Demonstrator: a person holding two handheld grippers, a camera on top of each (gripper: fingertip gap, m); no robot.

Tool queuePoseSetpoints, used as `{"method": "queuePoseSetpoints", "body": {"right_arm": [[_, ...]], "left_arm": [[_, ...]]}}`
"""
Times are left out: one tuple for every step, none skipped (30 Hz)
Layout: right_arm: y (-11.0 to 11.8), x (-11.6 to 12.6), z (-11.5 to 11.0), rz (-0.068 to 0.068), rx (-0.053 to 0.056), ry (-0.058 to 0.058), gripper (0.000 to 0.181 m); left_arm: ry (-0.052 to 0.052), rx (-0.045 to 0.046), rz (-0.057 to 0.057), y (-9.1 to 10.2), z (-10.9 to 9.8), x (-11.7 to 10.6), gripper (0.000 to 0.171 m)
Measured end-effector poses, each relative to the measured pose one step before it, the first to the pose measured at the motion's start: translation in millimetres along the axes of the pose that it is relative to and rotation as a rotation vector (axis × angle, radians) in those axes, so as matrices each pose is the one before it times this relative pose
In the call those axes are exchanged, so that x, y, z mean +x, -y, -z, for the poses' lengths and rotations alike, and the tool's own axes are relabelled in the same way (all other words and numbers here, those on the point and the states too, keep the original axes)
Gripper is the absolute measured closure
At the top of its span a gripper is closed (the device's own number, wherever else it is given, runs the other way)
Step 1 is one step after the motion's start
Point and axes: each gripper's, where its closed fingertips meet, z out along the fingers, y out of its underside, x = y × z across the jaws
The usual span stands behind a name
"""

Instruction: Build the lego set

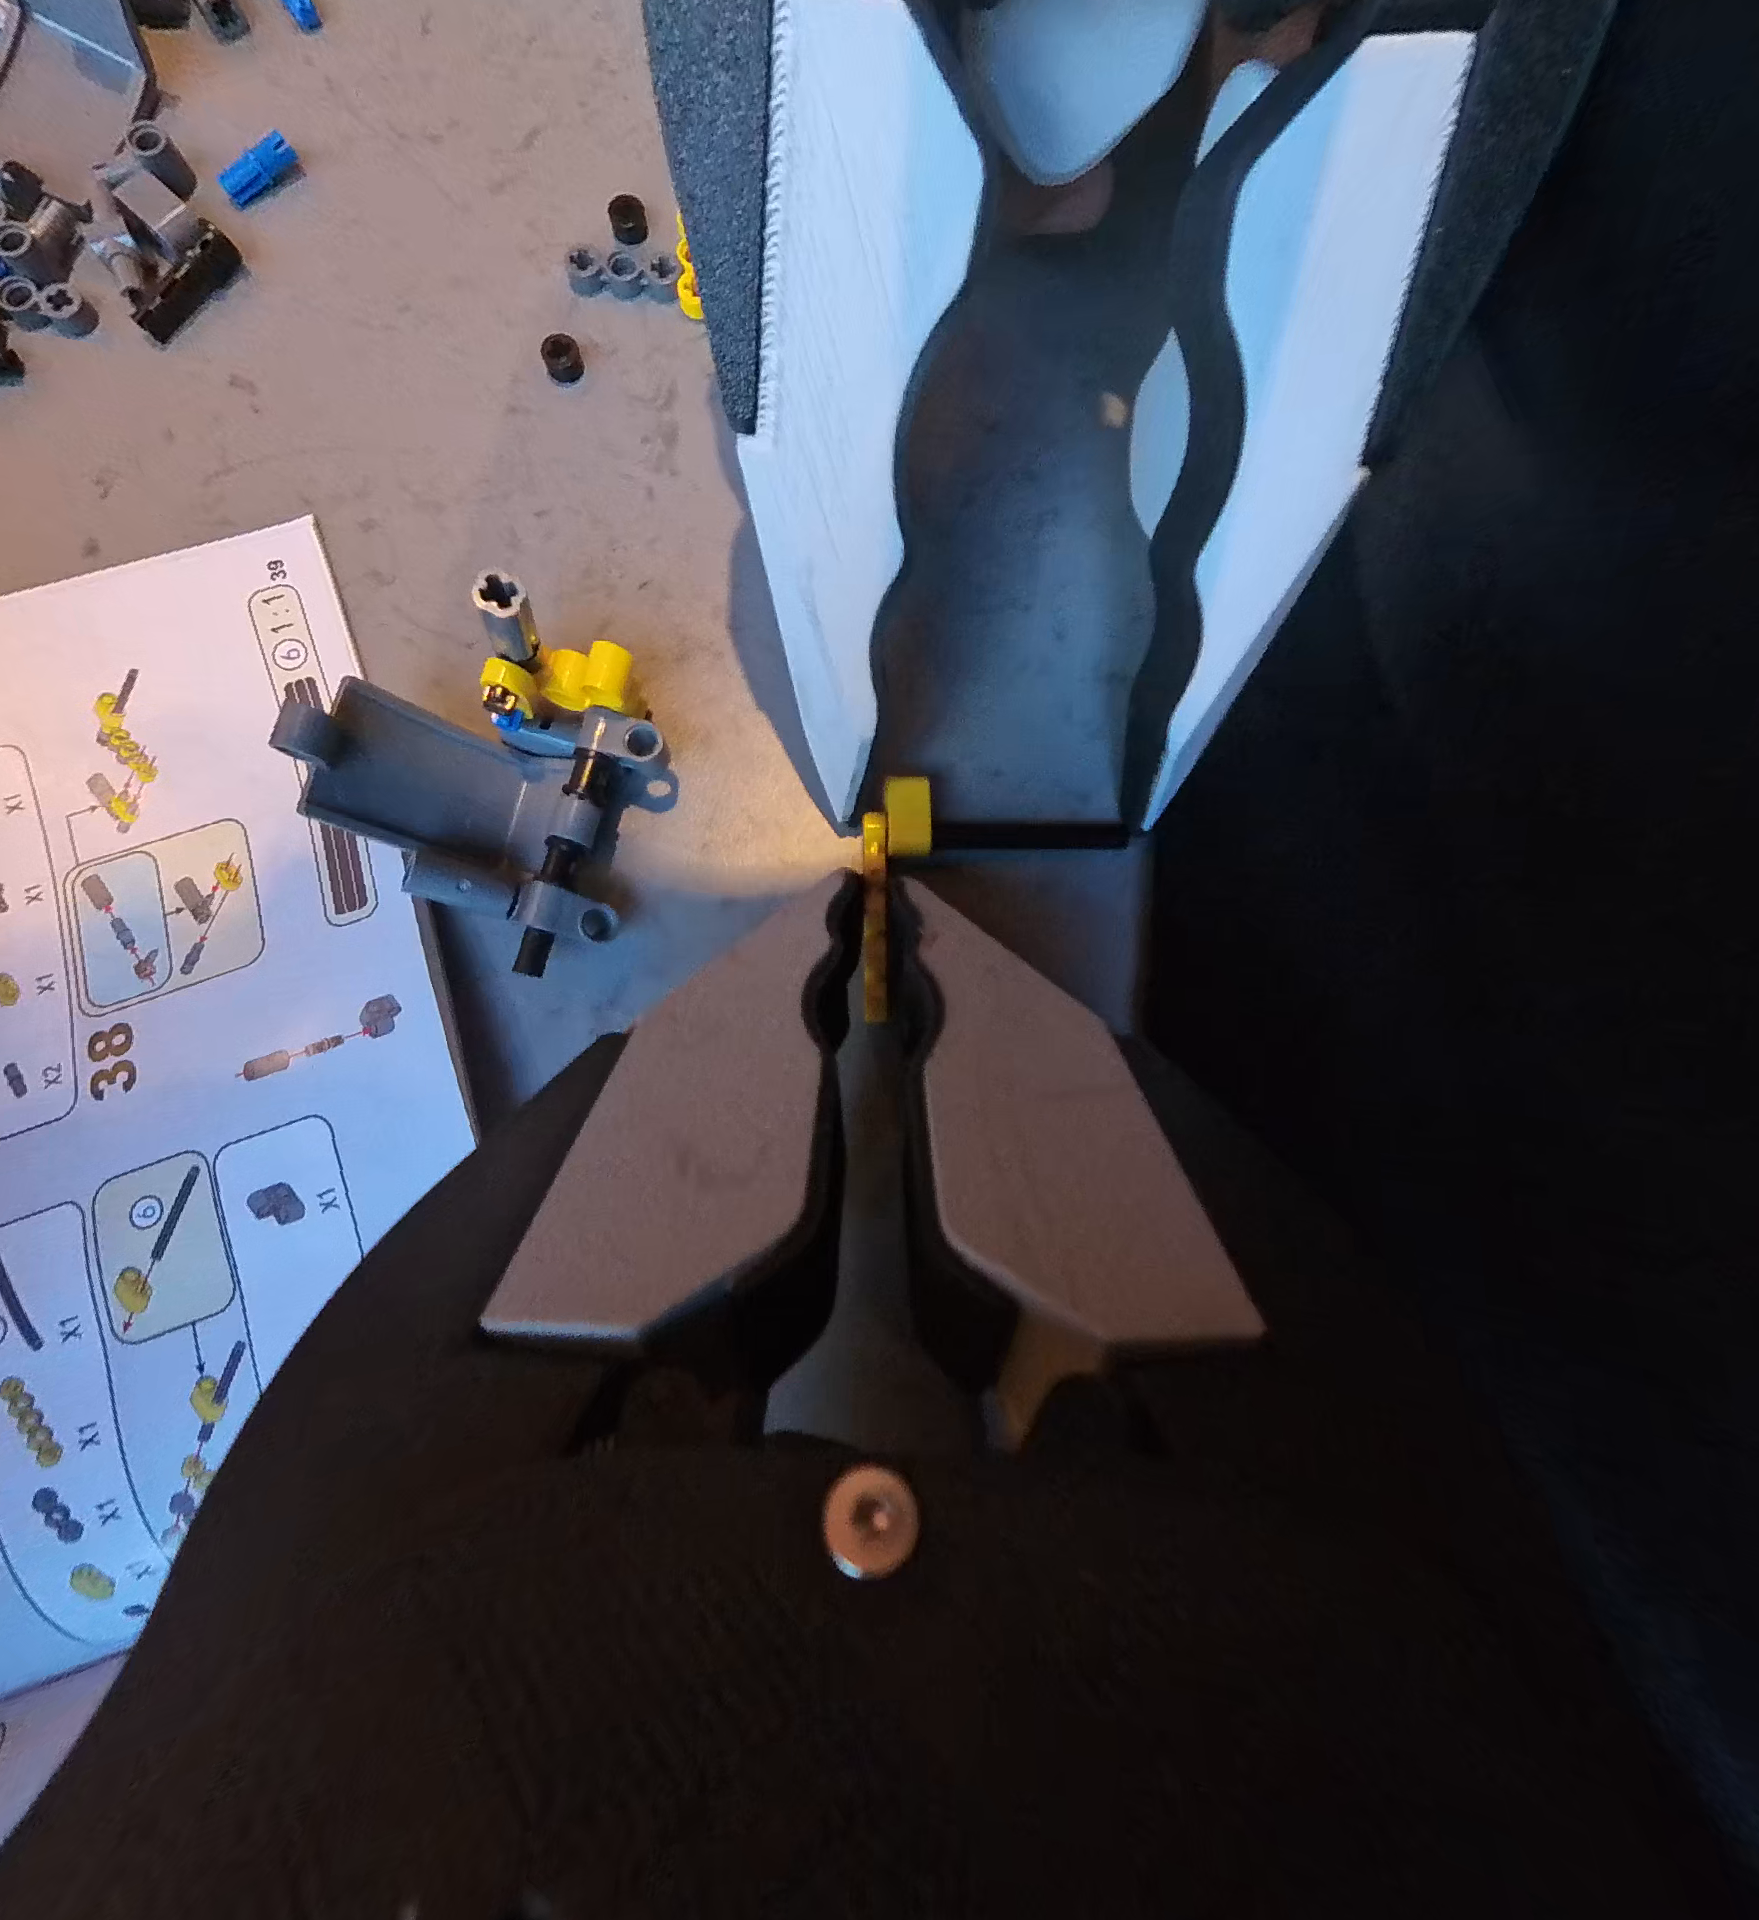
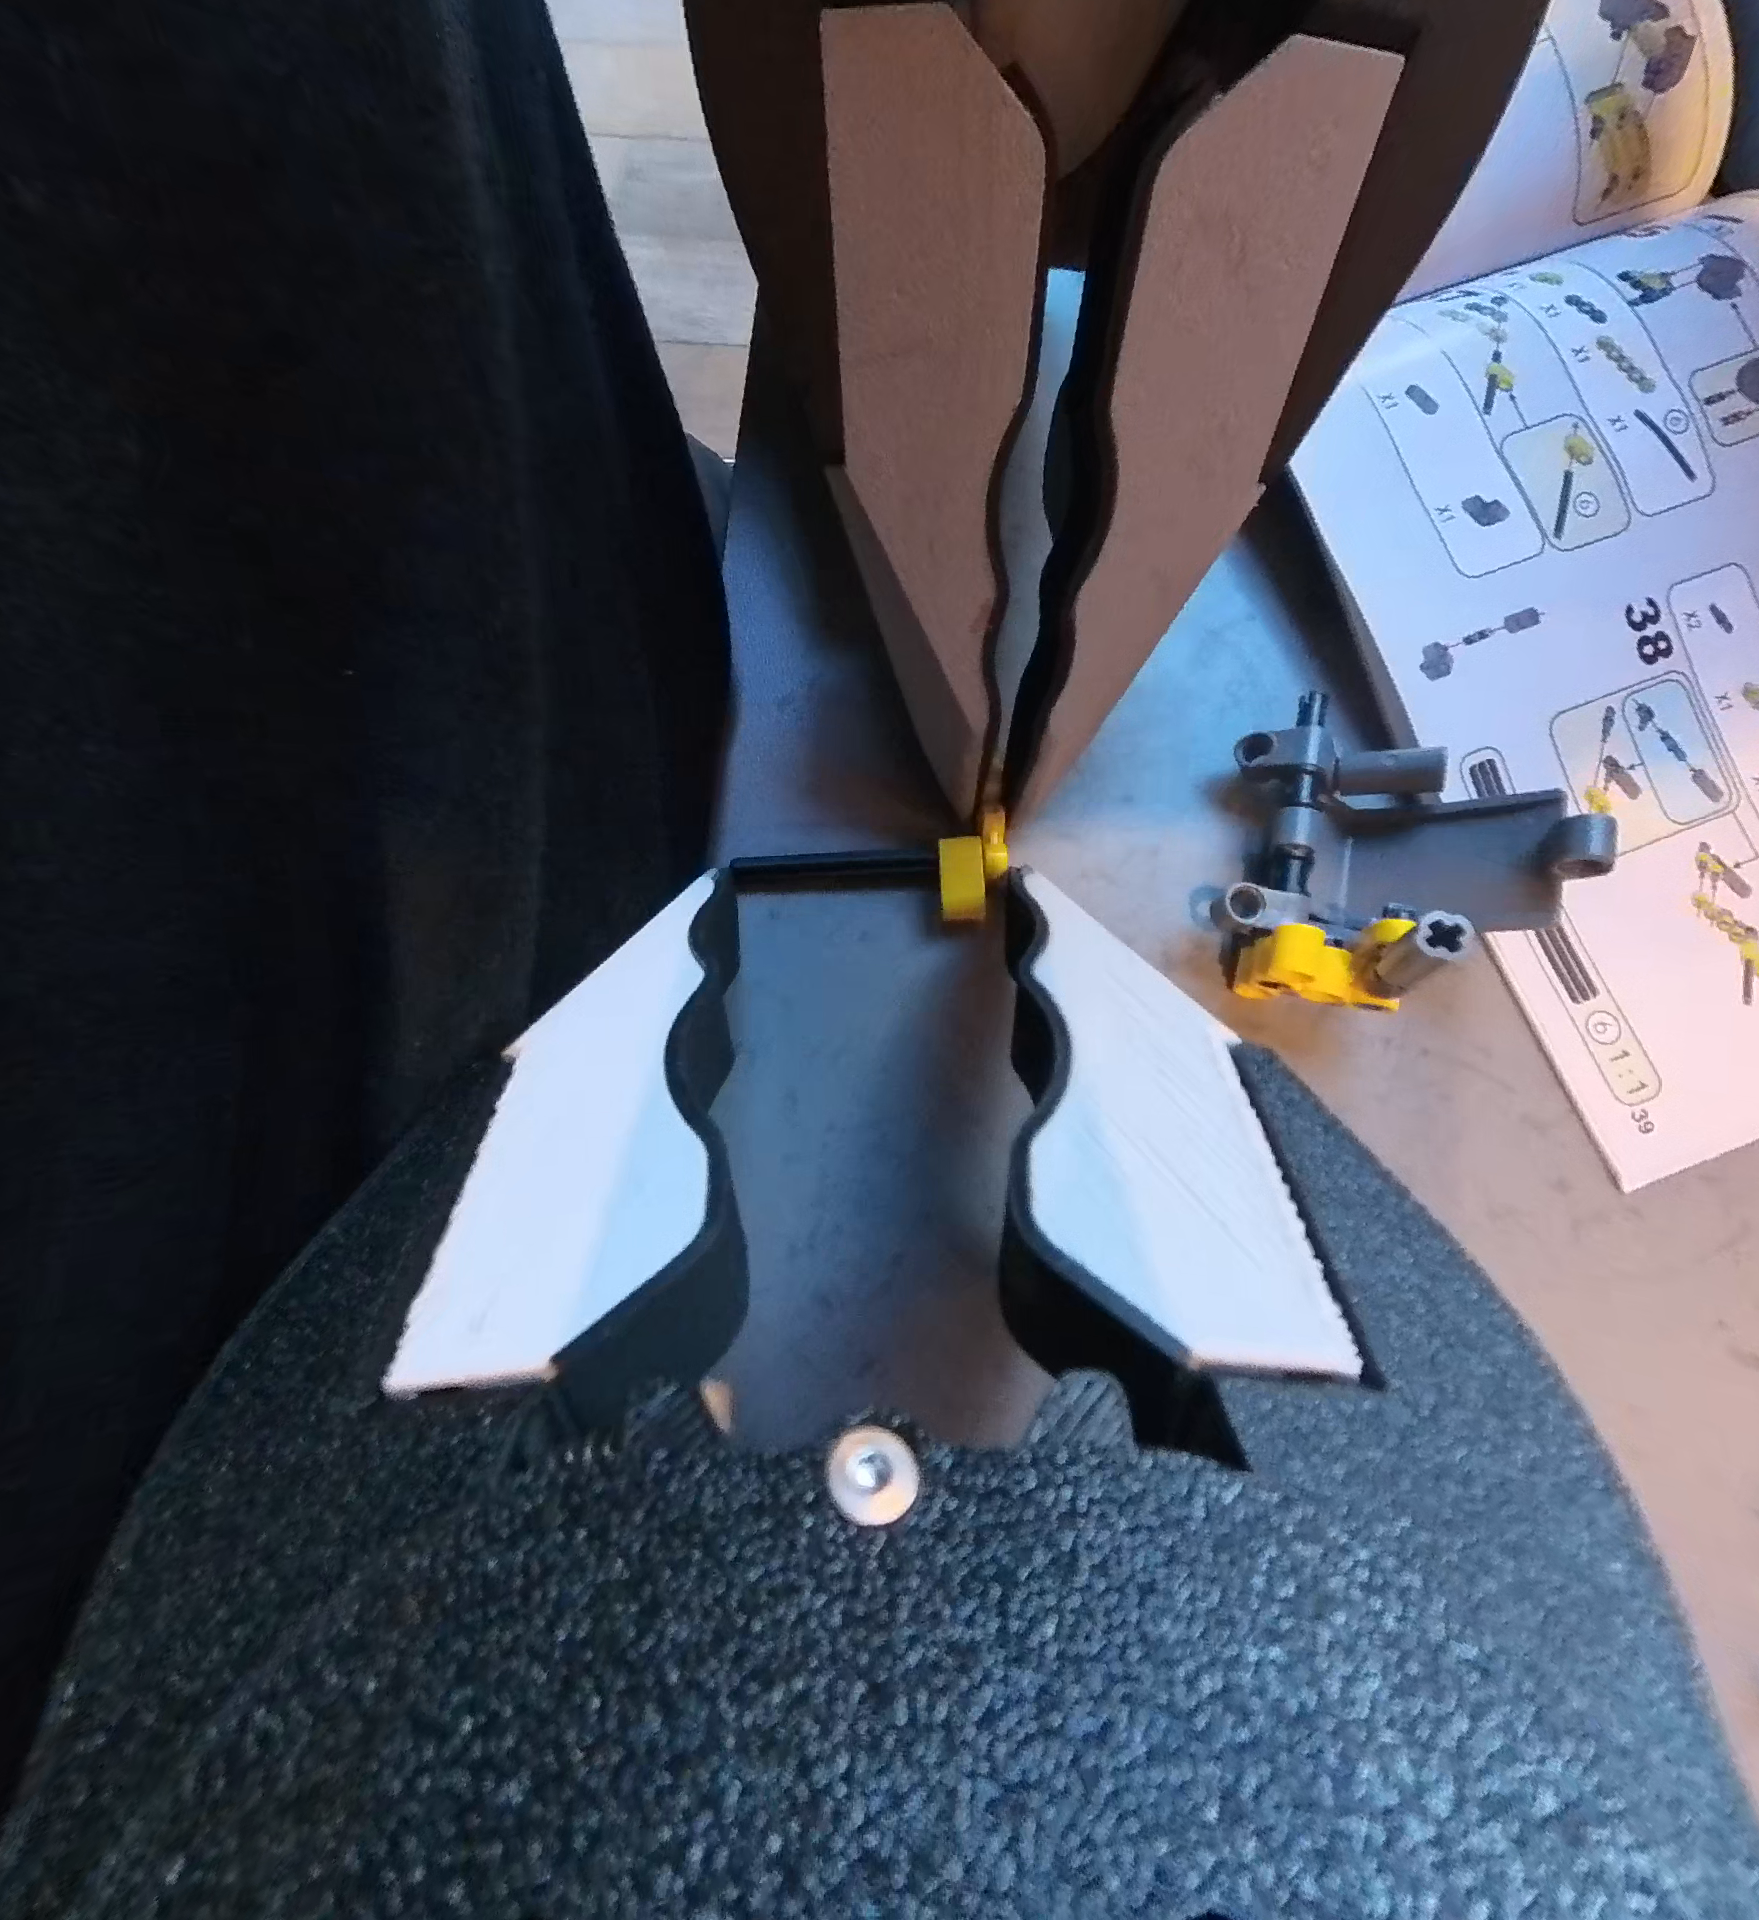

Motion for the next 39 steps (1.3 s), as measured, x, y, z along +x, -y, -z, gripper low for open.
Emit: {"method": "queuePoseSetpoints", "body": {"right_arm": [[0.20, 0.09, -0.07, 0.0029, -0.0001, -0.0009, 0.130], [0.27, 0.17, 0.02, 0.0040, 0.0002, -0.0016, 0.130], [0.23, 0.30, -0.06, 0.0048, 0.0004, -0.0037, 0.129], [0.21, 0.36, 0.10, 0.0039, 0.0004, -0.0032, 0.129], [0.27, 0.06, -0.13, 0.0034, 0.0000, -0.0008, 0.129], [0.55, 0.25, -0.23, 0.0054, 0.0006, -0.0019, 0.128], [0.50, -0.02, -0.33, 0.0045, 0.0005, 0.0002, 0.129], [0.46, -0.21, -0.48, 0.0010, -0.0001, 0.0032, 0.129], [0.32, 0.05, -0.47, -0.0010, 0.0002, 0.0027, 0.129], [0.44, 0.04, -0.26, -0.0024, 0.0007, 0.0019, 0.129], [-0.01, -0.28, -0.31, -0.0015, -0.0005, 0.0033, 0.129], [-0.12, 0.12, -0.09, -0.0020, -0.0009, 0.0009, 0.128], [0.03, -0.05, -0.03, -0.0010, -0.0001, 0.0005, 0.128], [0.00, -0.47, -0.04, 0.0008, -0.0005, 0.0008, 0.129], [0.03, -0.61, -0.06, 0.0009, -0.0005, 0.0009, 0.130], [0.01, -0.42, -0.03, 0.0009, -0.0002, -0.0001, 0.130], [0.02, -0.22, -0.02, 0.0016, 0.0000, -0.0002, 0.130], [-0.01, -0.10, 0.01, 0.0009, 0.0000, -0.0004, 0.130], [-0.02, -0.11, -0.13, 0.0000, 0.0000, 0.0004, 0.130], [0.04, -0.01, -0.04, -0.0002, 0.0000, 0.0006, 0.130], [0.03, -0.20, -0.01, 0.0008, 0.0002, 0.0018, 0.130], [-0.08, -0.35, -0.05, 0.0023, 0.0002, 0.0030, 0.130], [-0.01, -0.29, -0.27, 0.0019, 0.0001, 0.0023, 0.130], [0.02, -0.54, -0.17, 0.0030, -0.0002, 0.0031, 0.131], [0.08, -0.58, -0.30, 0.0062, 0.0009, 0.0018, 0.131], [0.09, -0.32, -0.14, 0.0059, 0.0013, 0.0004, 0.131], [-0.04, -0.06, -0.09, 0.0003, 0.0022, 0.0041, 0.131], [0.00, -0.14, -0.18, -0.0032, 0.0015, 0.0071, 0.131], [-0.03, 0.05, 0.08, 0.0040, 0.0007, 0.0007, 0.132], [-0.96, 3.59, 1.42, 0.0238, 0.0016, -0.0299, 0.170], [-0.65, 0.88, 0.36, 0.0307, 0.0025, -0.0202, 0.171], [0.24, 0.07, 0.05, 0.0079, -0.0003, -0.0077, 0.171], [0.12, 0.61, 0.15, -0.0001, 0.0001, -0.0033, 0.171], [-0.41, 1.90, 0.39, -0.0148, 0.0003, -0.0007, 0.171], [-0.39, 2.31, 0.48, -0.0342, 0.0010, 0.0089, 0.170], [0.34, 1.54, 0.75, -0.0383, 0.0031, 0.0156, 0.169], [2.12, 1.24, 1.96, -0.0284, 0.0161, 0.0089, 0.166], [2.70, 3.41, 2.63, -0.0200, 0.0228, -0.0117, 0.159], [2.74, 1.98, 3.00, -0.0089, 0.0247, -0.0080, 0.148]], "left_arm": [[0.0008, -0.00030, -0.0004, -0.14, 0.09, 0.05, 0.169], [0.0006, 0.00020, 0.0001, -0.04, 0.04, -0.03, 0.169], [0.0015, 0.00007, -0.0007, -0.06, 0.02, 0.01, 0.169], [0.0024, -0.00055, -0.0016, -0.08, 0.12, 0.06, 0.169], [0.0030, -0.00080, -0.0016, -0.22, 0.23, -0.06, 0.169], [0.0038, -0.00082, -0.0017, -0.22, 0.23, -0.18, 0.169], [0.0036, 0.00033, -0.0004, -0.13, 0.23, -0.24, 0.169], [0.0005, 0.00206, 0.0029, -0.09, 0.19, -0.14, 0.169], [0.0005, 0.00350, 0.0043, 0.10, 0.24, -0.22, 0.169], [-0.0004, 0.00257, 0.0036, -0.12, 0.25, -0.01, 0.169], [0.0003, 0.00095, 0.0023, -0.11, 0.28, 0.01, 0.169], [-0.0004, 0.00130, 0.0001, -0.20, 0.21, 0.23, 0.169], [0.0007, -0.00047, -0.0001, -0.24, 0.16, 0.12, 0.169], [0.0009, -0.00183, -0.0012, -0.42, 0.10, 0.18, 0.169], [0.0016, 0.00133, -0.0026, 0.18, 0.13, 0.15, 0.169], [0.0001, -0.00006, -0.0030, 0.09, 0.01, 0.31, 0.169], [0.0012, -0.00193, -0.0053, -0.06, -0.10, 0.20, 0.169], [0.0023, -0.00162, -0.0067, -0.11, -0.18, 0.08, 0.169], [0.0015, -0.00298, -0.0074, -0.05, -0.15, 0.13, 0.169], [0.0020, -0.00270, -0.0075, -0.01, -0.16, 0.05, 0.169], [0.0003, -0.00234, -0.0067, 0.04, -0.06, 0.40, 0.169], [0.0011, -0.00287, -0.0094, -0.34, -0.03, 0.46, 0.168], [0.0041, -0.00255, -0.0107, -0.27, 0.06, 0.23, 0.168], [0.0002, -0.00300, -0.0108, -0.42, 0.06, 0.68, 0.168], [0.0003, -0.00290, -0.0122, -0.33, 0.13, 0.57, 0.168], [0.0009, -0.00229, -0.0115, -0.20, -0.06, 0.35, 0.168], [-0.0018, -0.00305, -0.0085, 0.00, 0.00, 0.18, 0.168], [-0.0048, -0.00471, -0.0098, -0.24, 0.01, 0.22, 0.168], [-0.0146, -0.00354, -0.0107, 0.17, -0.01, 1.41, 0.168], [-0.0792, 0.01396, -0.0106, 3.18, -1.03, 12.87, 0.169], [0.0258, -0.01639, -0.0186, -0.69, -1.00, -1.53, 0.168], [0.0170, -0.00456, -0.0390, -0.21, 0.39, -0.32, 0.169], [-0.0002, 0.00143, 0.0289, 0.19, -0.14, -0.94, 0.169], [-0.0086, 0.01323, 0.0610, 0.45, -0.21, -2.45, 0.169], [-0.0116, 0.01769, 0.0459, 0.40, 0.14, -1.78, 0.169], [-0.0011, 0.00977, 0.0095, 0.08, 0.18, -0.93, 0.169], [0.0115, -0.00413, -0.0210, -0.14, -0.14, 0.13, 0.168], [0.0004, -0.00732, -0.0360, 0.31, -0.80, 3.42, 0.169], [-0.0125, -0.00094, -0.0157, 1.71, -1.56, 5.03, 0.169]]}}
